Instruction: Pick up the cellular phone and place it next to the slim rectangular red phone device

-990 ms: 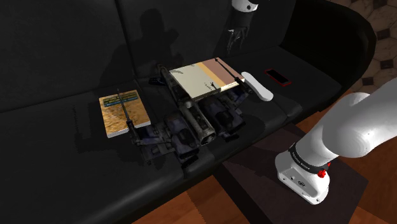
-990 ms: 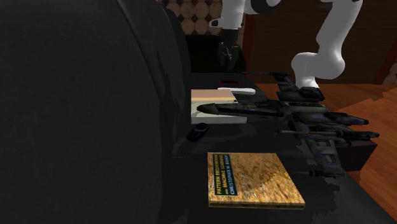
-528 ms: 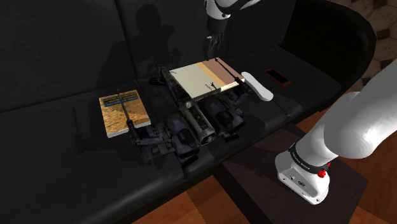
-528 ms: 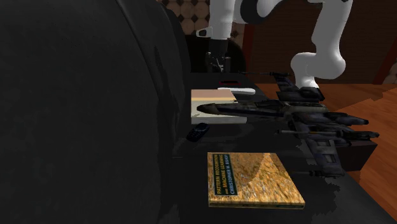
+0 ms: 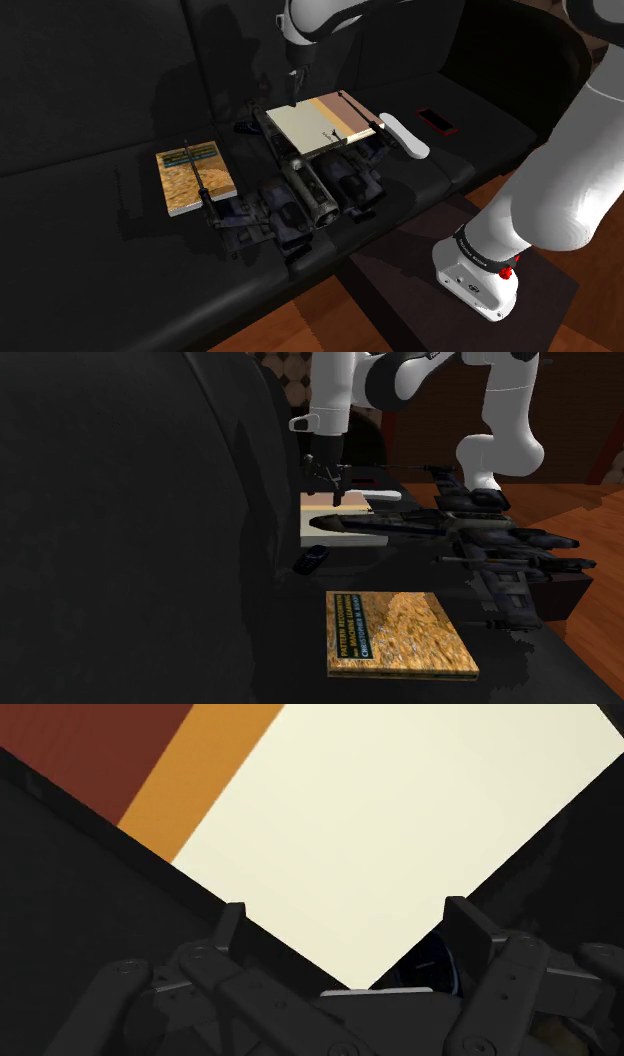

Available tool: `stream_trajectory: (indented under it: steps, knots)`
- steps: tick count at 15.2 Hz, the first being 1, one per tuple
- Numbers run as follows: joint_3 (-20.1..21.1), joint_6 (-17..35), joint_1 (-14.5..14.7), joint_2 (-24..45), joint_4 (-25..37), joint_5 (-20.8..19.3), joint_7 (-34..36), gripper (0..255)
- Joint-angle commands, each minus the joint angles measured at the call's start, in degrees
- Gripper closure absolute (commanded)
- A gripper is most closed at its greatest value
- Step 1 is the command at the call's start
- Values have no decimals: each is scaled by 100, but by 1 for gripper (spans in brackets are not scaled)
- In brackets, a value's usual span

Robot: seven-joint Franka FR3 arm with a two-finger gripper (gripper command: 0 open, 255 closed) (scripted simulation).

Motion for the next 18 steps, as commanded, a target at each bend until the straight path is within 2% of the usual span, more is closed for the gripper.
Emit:
stream_trajectory:
  steps: [1, 10, 18]
  knots:
    - [97, 7, 93, 333, 331, -28, -139, 0]
    - [484, -35, 550, 1753, 1797, -272, -736, 0]
    - [464, 414, 556, 2026, 1618, -320, -712, 0]
